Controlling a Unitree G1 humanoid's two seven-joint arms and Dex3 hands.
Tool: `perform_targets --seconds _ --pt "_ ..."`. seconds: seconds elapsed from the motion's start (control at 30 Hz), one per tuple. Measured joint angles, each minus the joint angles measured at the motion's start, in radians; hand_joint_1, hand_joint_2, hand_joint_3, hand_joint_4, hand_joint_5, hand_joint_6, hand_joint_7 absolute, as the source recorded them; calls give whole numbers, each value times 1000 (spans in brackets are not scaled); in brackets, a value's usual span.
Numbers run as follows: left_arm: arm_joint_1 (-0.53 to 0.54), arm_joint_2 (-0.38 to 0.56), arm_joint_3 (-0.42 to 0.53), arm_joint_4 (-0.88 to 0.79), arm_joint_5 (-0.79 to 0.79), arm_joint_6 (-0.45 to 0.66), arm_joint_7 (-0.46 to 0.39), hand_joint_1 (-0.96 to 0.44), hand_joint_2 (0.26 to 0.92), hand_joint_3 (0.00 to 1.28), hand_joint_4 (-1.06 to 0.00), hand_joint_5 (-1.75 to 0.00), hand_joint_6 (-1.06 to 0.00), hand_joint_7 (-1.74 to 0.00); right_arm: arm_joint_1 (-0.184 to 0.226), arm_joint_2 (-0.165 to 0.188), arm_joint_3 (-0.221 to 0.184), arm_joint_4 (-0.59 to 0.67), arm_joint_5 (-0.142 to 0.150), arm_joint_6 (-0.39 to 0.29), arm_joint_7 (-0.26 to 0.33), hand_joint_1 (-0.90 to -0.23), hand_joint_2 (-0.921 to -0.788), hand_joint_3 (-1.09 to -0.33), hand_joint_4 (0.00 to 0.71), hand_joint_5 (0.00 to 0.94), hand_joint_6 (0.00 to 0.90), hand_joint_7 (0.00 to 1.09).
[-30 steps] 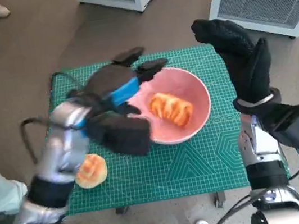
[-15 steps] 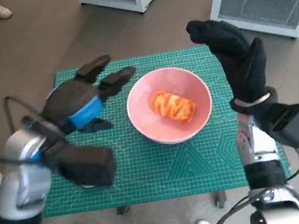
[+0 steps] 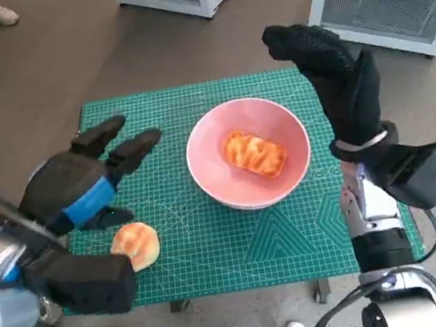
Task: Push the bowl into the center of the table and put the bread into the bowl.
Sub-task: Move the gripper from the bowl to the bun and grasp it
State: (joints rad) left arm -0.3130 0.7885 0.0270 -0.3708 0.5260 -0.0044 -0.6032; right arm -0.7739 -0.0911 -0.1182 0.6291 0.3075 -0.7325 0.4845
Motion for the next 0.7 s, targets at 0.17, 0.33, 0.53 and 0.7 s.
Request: perform_targets --seconds 0.17,0.33,0.53,0.7 --pt "67 12 29 -33 -25 -1 -15 -325 745 0 -204 -9 -296 -9 -2 0 1 2 0 0 1 -719 -921 -736 220 0 51 522" --pt "132 23 45 -52 -43 -5 -24 -296 733 0 -212 -6 -301 -8 -4 0 1 3 0 0 2 -715 -921 -737 220 0 47 529" --pt "188 25 55 -60 -56 -5 -27 -280 714 0 -216 -4 -305 -6 -4 0 1 3 0 0 5 -713 -921 -737 220 0 46 538" --pt "231 25 55 -61 -58 0 -29 -272 712 1 -214 -1 -303 -3 -4 0 0 3 1 0 8 -713 -921 -736 221 1 44 543"
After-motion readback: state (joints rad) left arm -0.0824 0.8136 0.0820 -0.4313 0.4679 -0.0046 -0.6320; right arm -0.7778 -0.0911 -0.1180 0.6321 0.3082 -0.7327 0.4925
